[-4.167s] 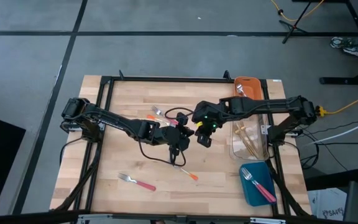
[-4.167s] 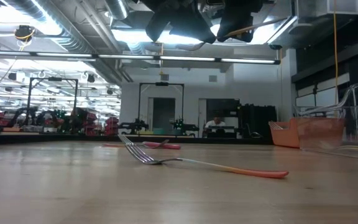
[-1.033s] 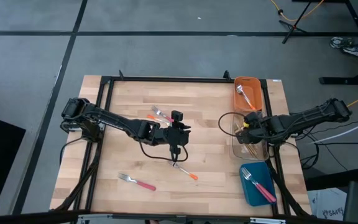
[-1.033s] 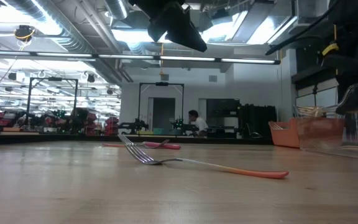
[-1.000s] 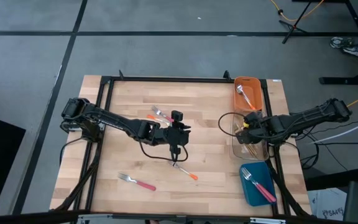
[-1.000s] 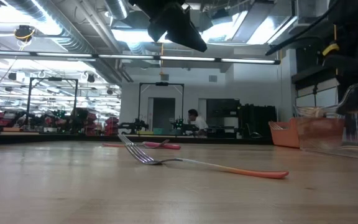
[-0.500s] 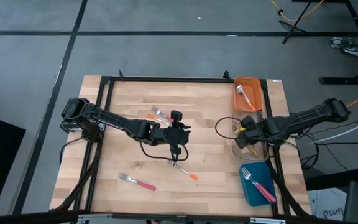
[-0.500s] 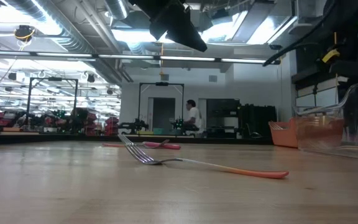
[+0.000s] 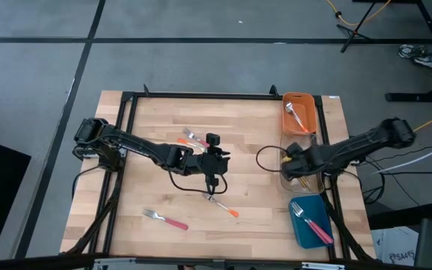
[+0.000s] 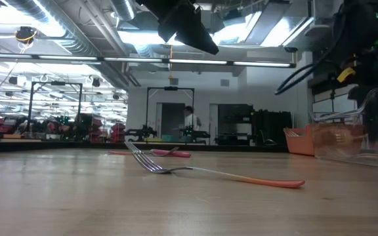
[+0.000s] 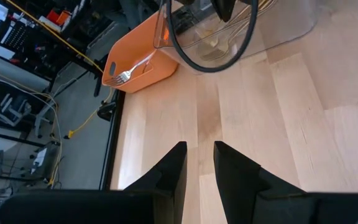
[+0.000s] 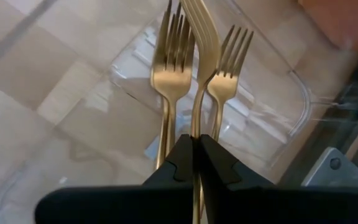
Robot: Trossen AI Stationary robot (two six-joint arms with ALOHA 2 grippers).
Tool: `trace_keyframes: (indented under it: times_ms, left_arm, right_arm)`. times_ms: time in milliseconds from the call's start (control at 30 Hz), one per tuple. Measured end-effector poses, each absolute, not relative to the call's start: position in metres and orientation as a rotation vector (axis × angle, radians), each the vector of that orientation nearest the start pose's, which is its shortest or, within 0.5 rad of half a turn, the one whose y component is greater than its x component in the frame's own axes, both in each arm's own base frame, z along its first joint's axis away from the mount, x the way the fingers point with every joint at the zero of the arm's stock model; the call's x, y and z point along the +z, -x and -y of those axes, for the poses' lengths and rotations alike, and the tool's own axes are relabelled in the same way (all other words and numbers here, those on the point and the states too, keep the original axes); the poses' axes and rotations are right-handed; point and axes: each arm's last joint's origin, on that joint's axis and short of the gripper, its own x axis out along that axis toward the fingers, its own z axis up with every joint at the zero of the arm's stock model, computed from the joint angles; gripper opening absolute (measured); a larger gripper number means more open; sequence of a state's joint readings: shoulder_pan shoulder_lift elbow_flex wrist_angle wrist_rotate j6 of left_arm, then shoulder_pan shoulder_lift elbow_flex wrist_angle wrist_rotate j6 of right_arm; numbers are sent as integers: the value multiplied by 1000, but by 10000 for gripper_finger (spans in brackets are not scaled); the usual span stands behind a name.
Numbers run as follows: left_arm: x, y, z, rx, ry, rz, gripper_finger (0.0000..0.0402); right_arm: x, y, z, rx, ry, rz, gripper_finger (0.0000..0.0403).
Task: Sort silverware by color (type)
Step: Put the gold fork into the transparent bin, then put the orange fork into the orange bin
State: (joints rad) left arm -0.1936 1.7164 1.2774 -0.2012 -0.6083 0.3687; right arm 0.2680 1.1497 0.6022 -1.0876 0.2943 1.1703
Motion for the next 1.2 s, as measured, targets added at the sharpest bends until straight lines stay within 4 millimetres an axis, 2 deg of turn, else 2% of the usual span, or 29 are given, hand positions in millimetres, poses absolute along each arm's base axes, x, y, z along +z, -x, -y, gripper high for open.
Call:
trace_keyframes:
  times_ms: [433,800,1200]
  left_arm:
    - [260,-375,57,289,-604,-666,74]
    - [260,-375,57,289,-604,-666,74]
    - [260,-375,57,289,-604,-666,74]
  right_arm:
    - [157,-156,-34,-912,-441,-1334,0]
    - [156,-157,-34,-919,-432,-1344,2]
    - [156,-157,-34,-920,-431,-1344,77]
